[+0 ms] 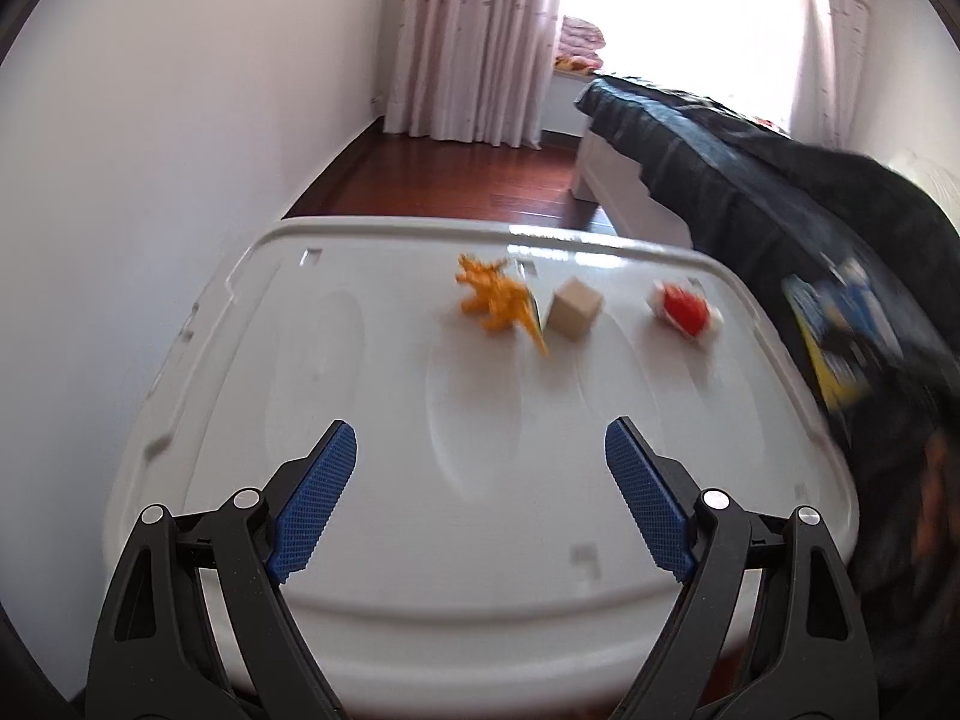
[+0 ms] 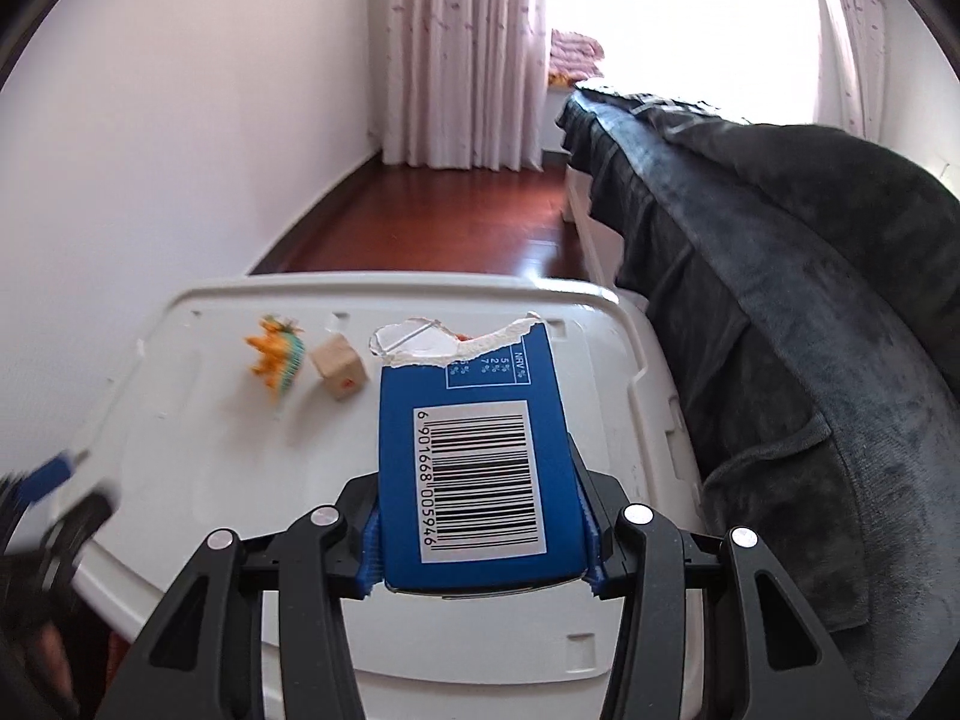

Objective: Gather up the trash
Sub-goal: 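Grasp the orange dinosaur toy with the left tool while right holds the box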

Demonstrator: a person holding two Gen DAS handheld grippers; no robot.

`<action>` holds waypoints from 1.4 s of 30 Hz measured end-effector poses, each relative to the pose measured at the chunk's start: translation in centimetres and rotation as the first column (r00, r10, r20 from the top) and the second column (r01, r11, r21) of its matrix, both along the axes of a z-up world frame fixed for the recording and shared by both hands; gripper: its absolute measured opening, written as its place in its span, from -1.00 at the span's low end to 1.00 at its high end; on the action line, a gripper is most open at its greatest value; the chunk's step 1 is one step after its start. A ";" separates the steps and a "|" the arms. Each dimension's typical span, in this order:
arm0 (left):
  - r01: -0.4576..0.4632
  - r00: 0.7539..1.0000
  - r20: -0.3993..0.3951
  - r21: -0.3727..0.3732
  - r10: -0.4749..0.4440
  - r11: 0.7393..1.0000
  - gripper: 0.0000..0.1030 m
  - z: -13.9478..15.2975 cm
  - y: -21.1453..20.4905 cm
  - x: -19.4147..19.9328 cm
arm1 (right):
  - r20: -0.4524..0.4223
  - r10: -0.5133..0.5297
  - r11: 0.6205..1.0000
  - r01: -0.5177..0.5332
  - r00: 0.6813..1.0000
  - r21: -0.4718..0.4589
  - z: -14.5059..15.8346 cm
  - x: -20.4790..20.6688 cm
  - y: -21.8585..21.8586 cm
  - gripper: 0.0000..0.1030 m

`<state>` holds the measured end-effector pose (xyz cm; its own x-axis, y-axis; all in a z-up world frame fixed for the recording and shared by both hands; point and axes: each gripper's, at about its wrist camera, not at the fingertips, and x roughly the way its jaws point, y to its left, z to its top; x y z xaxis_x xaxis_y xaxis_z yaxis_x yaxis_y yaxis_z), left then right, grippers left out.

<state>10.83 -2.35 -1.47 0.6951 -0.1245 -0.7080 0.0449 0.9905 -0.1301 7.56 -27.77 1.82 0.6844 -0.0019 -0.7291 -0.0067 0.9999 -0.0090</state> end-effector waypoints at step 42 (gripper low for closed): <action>-0.139 0.986 -0.080 0.097 0.147 0.986 0.10 -5.7 -0.1 11.1 | 0.060 0.055 0.998 -0.056 0.997 0.023 1.1 -2.0 -0.8 -0.07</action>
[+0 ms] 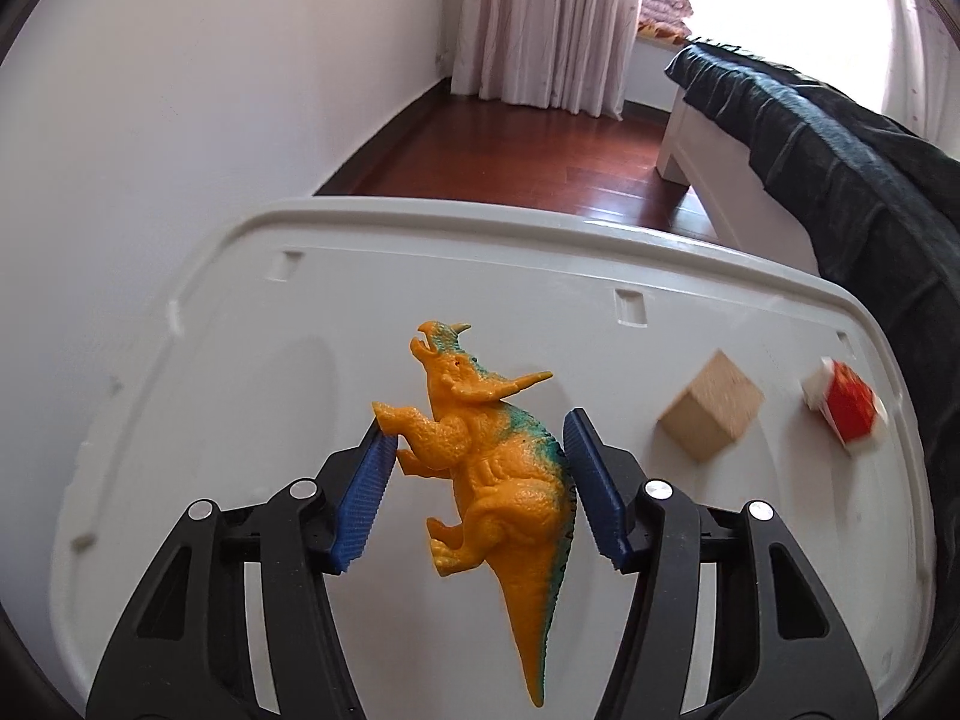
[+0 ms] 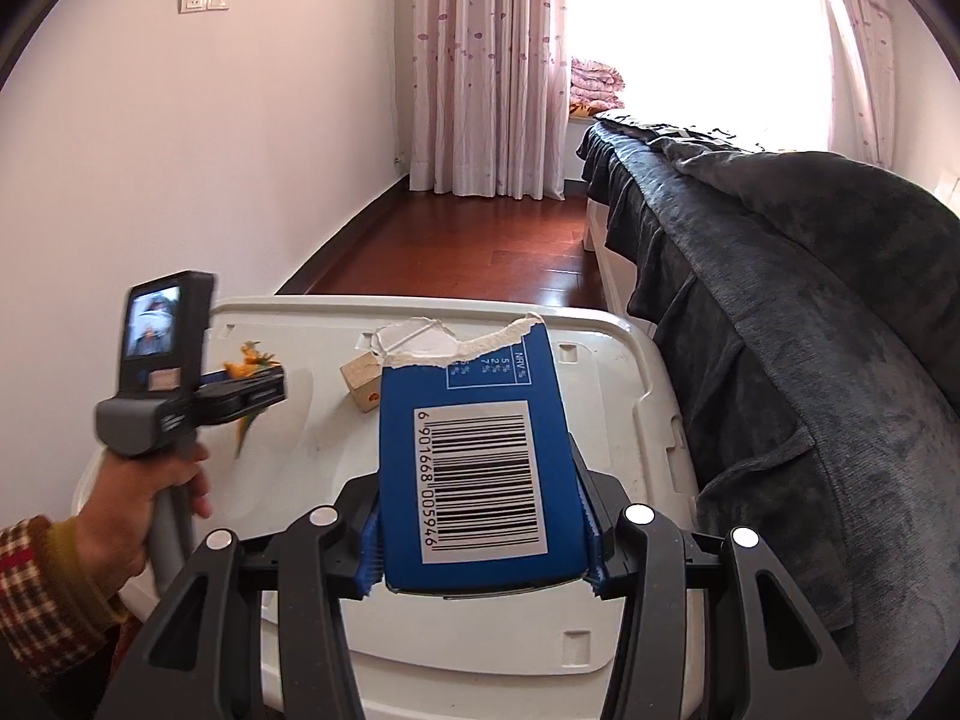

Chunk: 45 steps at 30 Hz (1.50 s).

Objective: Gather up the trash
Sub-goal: 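Grasp the orange dinosaur toy with the left tool while right holds the box, then move both tools over the orange bin and open both to drop items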

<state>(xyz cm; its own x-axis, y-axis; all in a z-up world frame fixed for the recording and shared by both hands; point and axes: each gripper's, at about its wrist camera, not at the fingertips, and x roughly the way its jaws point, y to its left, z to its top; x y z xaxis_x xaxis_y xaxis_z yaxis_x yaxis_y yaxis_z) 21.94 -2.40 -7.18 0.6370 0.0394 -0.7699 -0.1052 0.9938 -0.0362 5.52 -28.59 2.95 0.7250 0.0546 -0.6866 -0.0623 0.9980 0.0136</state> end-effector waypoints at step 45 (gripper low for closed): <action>0.175 0.974 -0.136 -0.074 -0.184 0.982 0.15 -3.2 3.2 -30.4 | -0.416 0.059 0.998 -0.046 0.907 0.040 -13.3 -19.2 12.1 0.18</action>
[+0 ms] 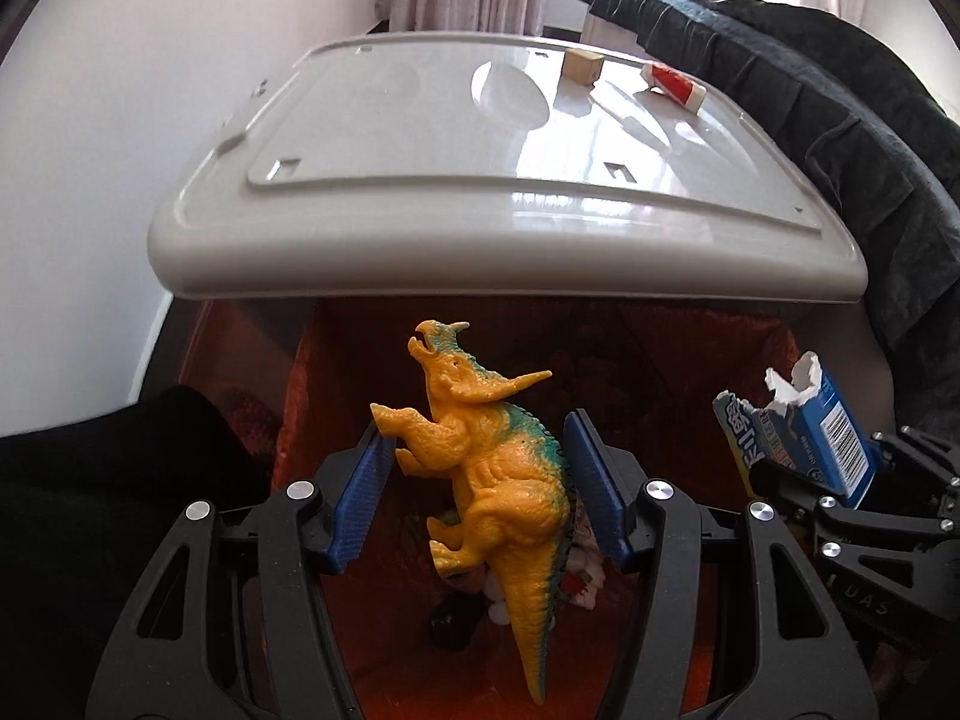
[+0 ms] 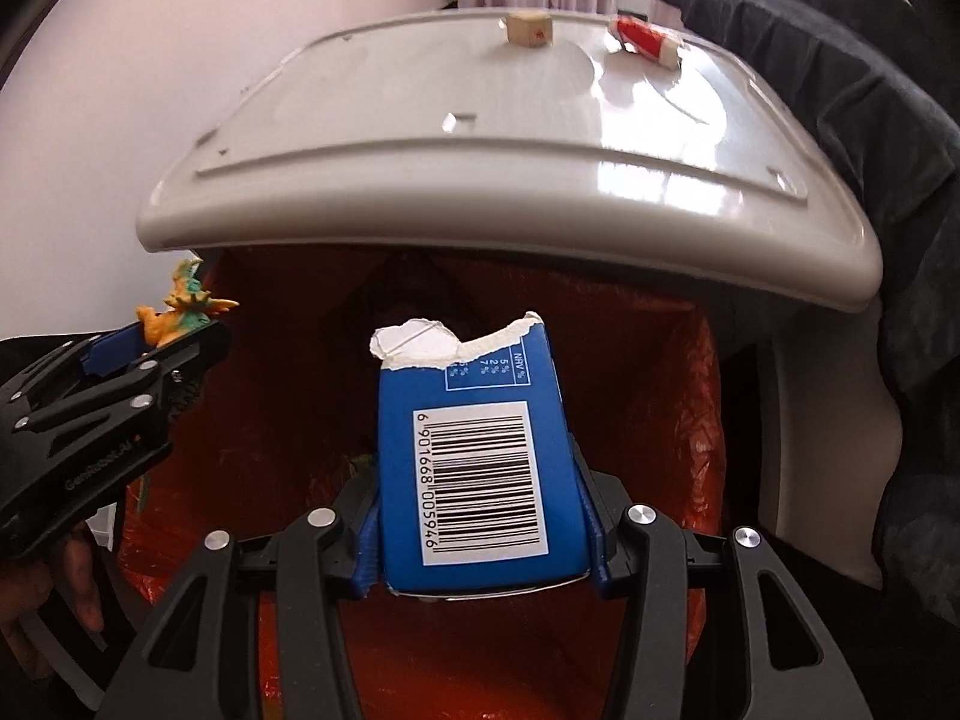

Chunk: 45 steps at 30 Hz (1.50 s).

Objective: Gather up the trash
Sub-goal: 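Move both tools over the orange bin and open both to drop items, then grasp the red-white tube with the right tool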

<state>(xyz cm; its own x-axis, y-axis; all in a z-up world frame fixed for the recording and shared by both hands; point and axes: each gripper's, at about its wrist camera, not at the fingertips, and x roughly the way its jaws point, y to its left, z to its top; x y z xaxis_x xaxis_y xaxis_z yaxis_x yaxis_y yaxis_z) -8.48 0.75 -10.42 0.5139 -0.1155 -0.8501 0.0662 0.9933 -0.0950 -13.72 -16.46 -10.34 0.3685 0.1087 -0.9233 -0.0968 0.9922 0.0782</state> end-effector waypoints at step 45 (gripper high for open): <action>0.108 0.947 0.305 0.004 -0.104 0.994 0.71 7.1 -5.4 10.7 | 0.221 0.008 0.986 0.029 0.975 -0.167 1.6 36.2 -11.7 0.59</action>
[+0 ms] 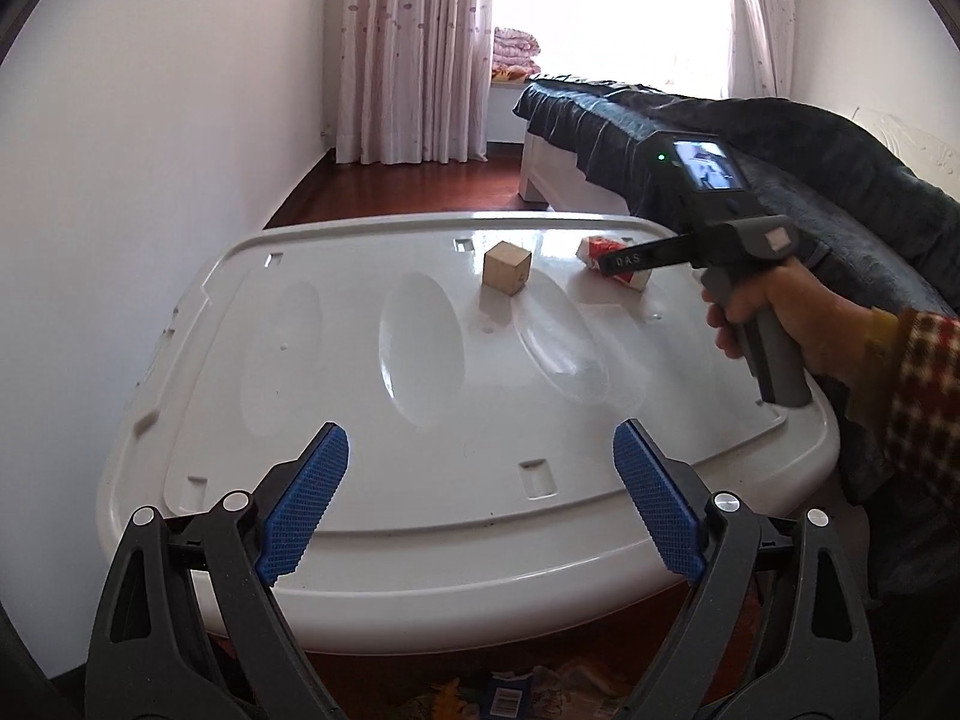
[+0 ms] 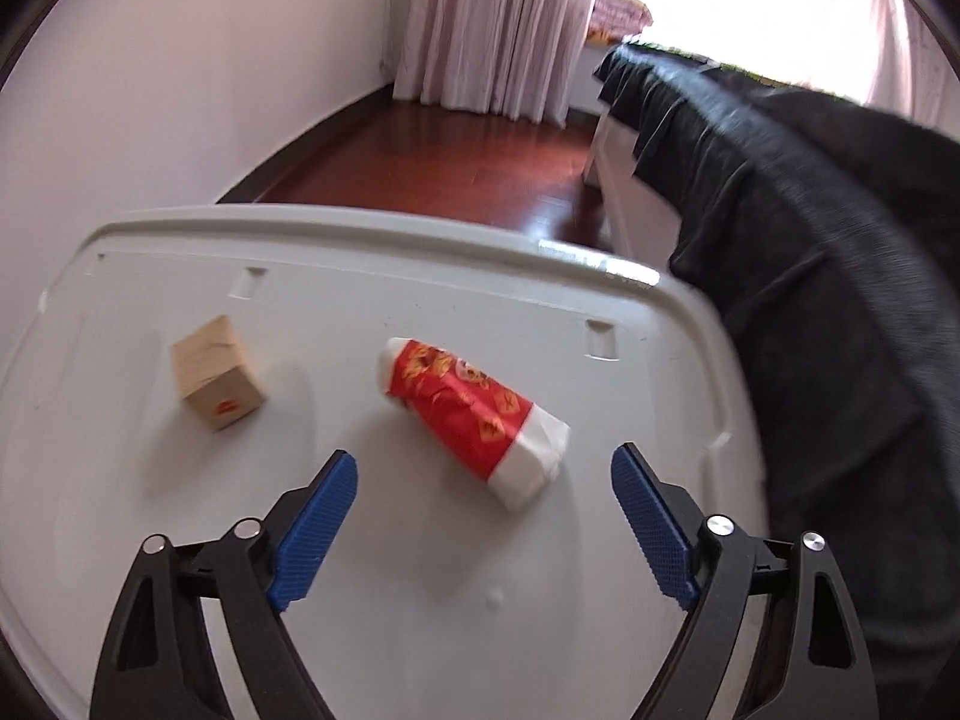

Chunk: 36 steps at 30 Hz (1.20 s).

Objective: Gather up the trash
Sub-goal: 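Grasp the red-white tube with the right tool, then grasp the wooden block with the left tool while right holds the tube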

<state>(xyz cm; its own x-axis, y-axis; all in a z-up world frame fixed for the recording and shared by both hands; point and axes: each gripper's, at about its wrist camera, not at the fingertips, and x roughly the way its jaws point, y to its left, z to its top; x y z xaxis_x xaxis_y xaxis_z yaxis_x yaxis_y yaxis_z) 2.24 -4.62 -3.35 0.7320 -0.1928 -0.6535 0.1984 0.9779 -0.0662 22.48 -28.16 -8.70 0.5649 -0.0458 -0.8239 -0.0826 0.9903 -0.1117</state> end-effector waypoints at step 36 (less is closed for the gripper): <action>0.189 0.982 0.001 0.027 -0.189 0.982 0.71 -0.3 -4.9 16.5 | 0.111 0.073 0.987 -0.088 0.991 0.137 9.4 -12.0 -2.6 -0.34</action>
